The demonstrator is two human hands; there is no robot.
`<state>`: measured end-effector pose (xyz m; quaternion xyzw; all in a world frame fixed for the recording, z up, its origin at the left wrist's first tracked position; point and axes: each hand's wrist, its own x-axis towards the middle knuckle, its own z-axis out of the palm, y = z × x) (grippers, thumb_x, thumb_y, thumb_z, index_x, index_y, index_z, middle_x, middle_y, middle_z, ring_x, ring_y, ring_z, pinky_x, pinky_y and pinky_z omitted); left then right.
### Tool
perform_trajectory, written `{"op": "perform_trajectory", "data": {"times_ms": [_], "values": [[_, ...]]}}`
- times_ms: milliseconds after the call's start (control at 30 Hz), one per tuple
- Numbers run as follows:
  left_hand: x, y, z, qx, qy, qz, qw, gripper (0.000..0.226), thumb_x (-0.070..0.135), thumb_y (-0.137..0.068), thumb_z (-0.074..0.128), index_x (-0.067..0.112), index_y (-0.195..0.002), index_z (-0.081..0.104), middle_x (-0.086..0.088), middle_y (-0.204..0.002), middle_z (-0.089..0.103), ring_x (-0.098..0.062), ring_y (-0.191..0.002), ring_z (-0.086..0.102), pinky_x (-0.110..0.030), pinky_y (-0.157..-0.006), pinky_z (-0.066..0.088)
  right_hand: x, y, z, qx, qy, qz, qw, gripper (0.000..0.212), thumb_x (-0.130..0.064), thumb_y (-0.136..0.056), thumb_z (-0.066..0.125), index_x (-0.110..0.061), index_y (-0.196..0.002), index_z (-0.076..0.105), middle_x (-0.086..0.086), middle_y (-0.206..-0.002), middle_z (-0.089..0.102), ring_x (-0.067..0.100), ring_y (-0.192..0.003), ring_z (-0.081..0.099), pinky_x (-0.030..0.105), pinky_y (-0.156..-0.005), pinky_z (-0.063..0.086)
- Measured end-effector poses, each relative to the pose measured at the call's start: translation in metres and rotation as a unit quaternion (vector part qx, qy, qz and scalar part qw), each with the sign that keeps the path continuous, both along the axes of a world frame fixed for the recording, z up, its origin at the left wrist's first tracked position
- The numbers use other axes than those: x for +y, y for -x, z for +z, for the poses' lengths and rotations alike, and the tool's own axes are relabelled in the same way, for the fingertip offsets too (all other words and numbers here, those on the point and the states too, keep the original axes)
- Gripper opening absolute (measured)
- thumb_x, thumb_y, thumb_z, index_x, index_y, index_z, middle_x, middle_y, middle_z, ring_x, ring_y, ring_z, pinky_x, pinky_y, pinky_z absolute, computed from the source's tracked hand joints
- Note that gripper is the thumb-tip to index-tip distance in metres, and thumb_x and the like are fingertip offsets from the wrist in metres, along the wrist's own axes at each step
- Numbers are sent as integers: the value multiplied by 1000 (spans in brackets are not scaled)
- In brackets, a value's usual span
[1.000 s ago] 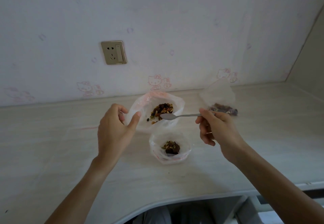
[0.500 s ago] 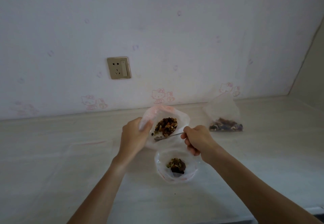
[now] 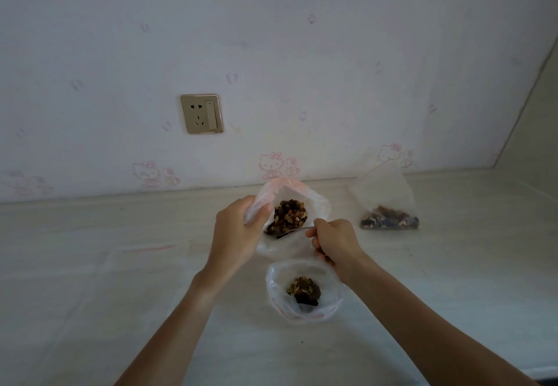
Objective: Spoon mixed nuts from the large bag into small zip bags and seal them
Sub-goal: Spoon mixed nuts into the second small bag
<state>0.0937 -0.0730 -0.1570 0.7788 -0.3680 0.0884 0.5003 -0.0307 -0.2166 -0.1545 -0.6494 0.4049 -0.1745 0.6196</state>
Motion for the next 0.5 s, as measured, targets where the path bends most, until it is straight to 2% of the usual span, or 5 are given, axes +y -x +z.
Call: {"op": "perform_trajectory", "data": {"times_ms": [100,233,333,400,500], "values": [[1,0,1,3,6,-4,1000,35,38,-101,66,31,-68,57,16,-54,47,-5,-50,41,-18,-50,33,-1,0,-1,-23,36,-11,999,38,-17,-105,44,-1,-82,69,0,-44,49,14,-32,43,22,-35,31],[2,-2,1,3,8,-2,1000,36,42,-101,65,17,-75,64,5,-58,47,-7,-52,38,-20,-51,30,-3,2,-2,-32,80,-12,996,41,-18,-105,45,0,-78,69,-2,-43,51,12,-29,43,19,-32,30],[2,-4,-1,-6,-1,-3,1000,41,43,-101,63,10,-77,63,-6,-61,48,-7,-54,35,-23,-52,29,-3,2,-4,-32,132,-10,991,45,-19,-106,45,-3,-72,69,-6,-40,54,8,-30,46,19,-34,35],[2,-3,-1,-11,-1,-10,1000,39,42,-102,63,13,-77,62,-2,-60,48,-7,-54,36,-23,-52,29,-2,2,-4,-36,150,1,988,46,-22,-108,45,-4,-72,69,-5,-43,56,8,-32,48,19,-36,38],[3,-3,-3,-11,9,-26,1000,28,43,-101,64,22,-83,67,0,-65,57,-8,-56,46,-22,-53,33,-4,3,-6,-42,124,13,991,45,-27,-109,45,-2,-79,69,2,-49,56,11,-35,50,19,-37,38]]}}
